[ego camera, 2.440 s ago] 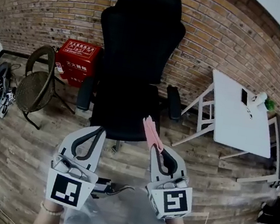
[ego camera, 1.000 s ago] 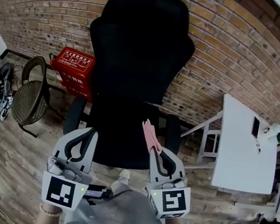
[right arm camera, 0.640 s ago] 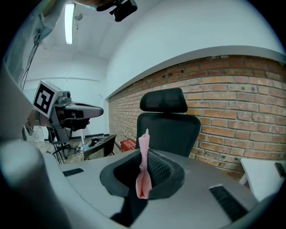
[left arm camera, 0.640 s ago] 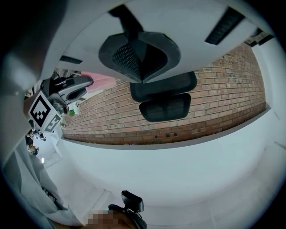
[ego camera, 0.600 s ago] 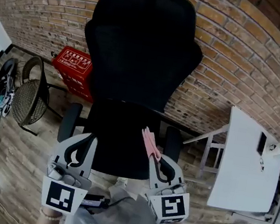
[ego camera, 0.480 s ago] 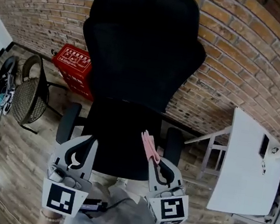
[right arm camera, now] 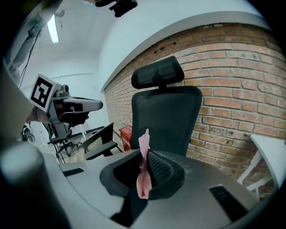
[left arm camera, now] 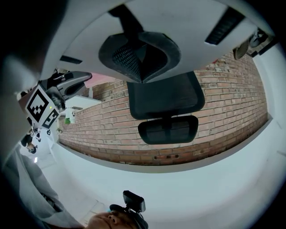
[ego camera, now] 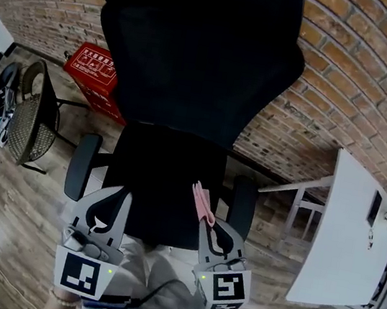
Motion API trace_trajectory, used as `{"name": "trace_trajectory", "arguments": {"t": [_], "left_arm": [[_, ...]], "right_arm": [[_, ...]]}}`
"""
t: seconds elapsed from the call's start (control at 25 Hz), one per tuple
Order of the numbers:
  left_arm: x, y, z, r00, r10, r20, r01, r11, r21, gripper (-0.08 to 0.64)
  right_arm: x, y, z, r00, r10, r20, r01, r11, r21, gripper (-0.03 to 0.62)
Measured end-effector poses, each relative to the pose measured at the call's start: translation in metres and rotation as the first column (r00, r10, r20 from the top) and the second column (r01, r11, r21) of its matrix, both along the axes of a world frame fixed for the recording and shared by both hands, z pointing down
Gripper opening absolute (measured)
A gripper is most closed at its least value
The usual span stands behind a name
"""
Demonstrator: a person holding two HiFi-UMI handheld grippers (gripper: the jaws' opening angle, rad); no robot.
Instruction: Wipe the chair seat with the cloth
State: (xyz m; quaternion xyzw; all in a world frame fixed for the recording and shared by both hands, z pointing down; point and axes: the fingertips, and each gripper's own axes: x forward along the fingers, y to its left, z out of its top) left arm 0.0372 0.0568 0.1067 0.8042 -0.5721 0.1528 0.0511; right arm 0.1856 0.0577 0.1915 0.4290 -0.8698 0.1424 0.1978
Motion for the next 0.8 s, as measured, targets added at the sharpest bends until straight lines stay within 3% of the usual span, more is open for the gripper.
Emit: {"name": "trace_trajectory", "arguments": {"t": [0.36,0.52,0.8], "left_arm": [[-0.032,-0.039,0.079,0.999,-0.028,0.023,0.029,0.999,-0.042,0.018],[-0.035,-0.052,0.115,0.988,0.075,0.137,-0.071,0.997,-0.028,0.018],[-0.044,-0.073,0.177,0.987,0.104,0.119,-0.097,0.993,-0.061,0.018]], "right_arm": [[-0.016,-0.047,0.085,0.998,0.043,-0.045,-0.045,0.999,-0.031,0.055],[-0.016,-0.066,0.127,0.992,0.090,-0.088,-0.094,0.995,-0.041,0.055],[-0.009,-0.101,0.198,0.965,0.202,-0.167,-0.215,0.974,-0.066,0.055]]}}
